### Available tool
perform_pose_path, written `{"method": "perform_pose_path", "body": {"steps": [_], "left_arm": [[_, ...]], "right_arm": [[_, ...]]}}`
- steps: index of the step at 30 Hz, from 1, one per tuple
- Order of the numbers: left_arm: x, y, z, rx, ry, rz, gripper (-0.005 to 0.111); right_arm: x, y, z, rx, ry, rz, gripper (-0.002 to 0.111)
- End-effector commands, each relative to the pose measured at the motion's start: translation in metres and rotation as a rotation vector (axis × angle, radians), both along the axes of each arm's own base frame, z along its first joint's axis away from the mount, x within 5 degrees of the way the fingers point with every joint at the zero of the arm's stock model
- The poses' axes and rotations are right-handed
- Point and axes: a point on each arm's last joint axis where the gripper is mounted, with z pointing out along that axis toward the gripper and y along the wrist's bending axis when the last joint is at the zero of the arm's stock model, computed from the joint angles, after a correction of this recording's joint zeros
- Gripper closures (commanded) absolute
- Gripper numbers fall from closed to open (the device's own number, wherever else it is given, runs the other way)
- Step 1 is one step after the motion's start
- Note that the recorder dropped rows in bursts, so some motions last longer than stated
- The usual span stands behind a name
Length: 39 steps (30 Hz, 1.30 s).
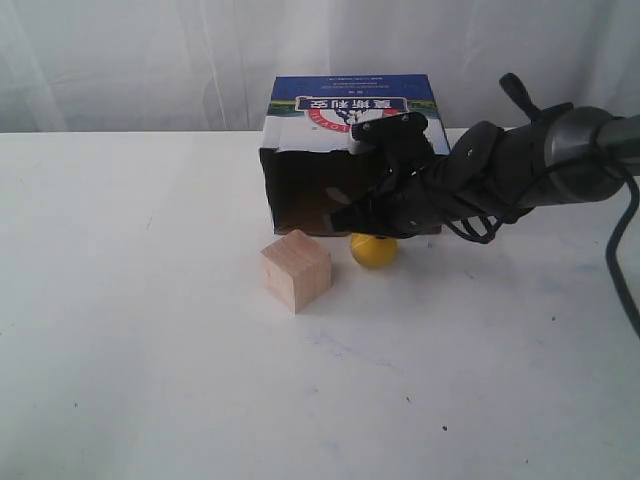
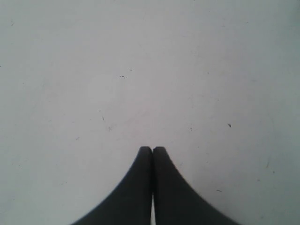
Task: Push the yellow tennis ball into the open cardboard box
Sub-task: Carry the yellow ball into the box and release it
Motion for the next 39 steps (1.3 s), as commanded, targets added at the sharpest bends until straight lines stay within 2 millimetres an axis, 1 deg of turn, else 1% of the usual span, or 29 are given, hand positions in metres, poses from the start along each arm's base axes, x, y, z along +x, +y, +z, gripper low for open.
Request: {"method": "perform_pose_path", "body": {"steps": [1,3,7,10,15,17,19,23,25,26,27,28,30,36,39], "left_arm": [[0.0,0.0,-0.001,-0.012,0.009,0.006,0.107],[0.0,0.0,-0.001,-0.012,0.009,0.006,0.107],[0.0,0.0,-0.001,-0.012,0.009,0.006,0.107],[0.0,0.0,-0.001,-0.012,0.009,0.006,0.107],[0.0,0.0,-0.001,-0.012,0.009,0.006,0.107],[0.0,0.0,-0.001,-0.012,0.009,0.006,0.107],[0.0,0.0,-0.001,-0.012,0.009,0.006,0.107],[0.0,0.0,-0.001,-0.012,0.009,0.006,0.107],[0.0,0.0,-0.001,-0.012,0.009,0.006,0.107],[0.0,0.0,-0.001,-0.012,0.009,0.006,0.107],[0.0,0.0,-0.001,-0.012,0.009,0.006,0.107],[0.0,0.0,-0.001,-0.012,0.009,0.006,0.107],[0.0,0.0,-0.001,-0.012,0.009,0.006,0.107],[0.0,0.0,-0.001,-0.012,0.009,0.006,0.107],[0.0,0.0,-0.001,-0.012,0.009,0.006,0.107]], "right_arm": [[-0.007,0.0,0.011,0.015,0.033,0.046,0.108],[-0.013,0.002,0.015,0.033,0.079,0.069,0.108],[-0.019,0.003,0.011,0.043,0.144,0.087,0.108],[-0.022,0.001,0.001,0.034,0.174,0.071,0.108],[-0.028,-0.004,-0.03,-0.014,0.241,0.057,0.108],[-0.025,-0.005,-0.036,-0.025,0.227,0.038,0.108],[-0.019,-0.007,-0.041,-0.035,0.176,0.0,0.108],[0.004,-0.011,-0.041,-0.035,-0.004,-0.135,0.108],[0.018,-0.015,-0.034,-0.011,-0.098,-0.22,0.108],[0.021,-0.018,-0.03,0.039,-0.096,-0.282,0.108],[0.022,-0.021,-0.025,0.092,-0.083,-0.339,0.108],[0.02,-0.021,-0.02,0.12,-0.07,-0.353,0.108],[0.016,-0.02,-0.017,0.116,-0.06,-0.331,0.108],[0.002,-0.017,-0.028,0.105,0.071,-0.259,0.108],[-0.004,-0.015,-0.027,0.094,0.111,-0.206,0.108]]}}
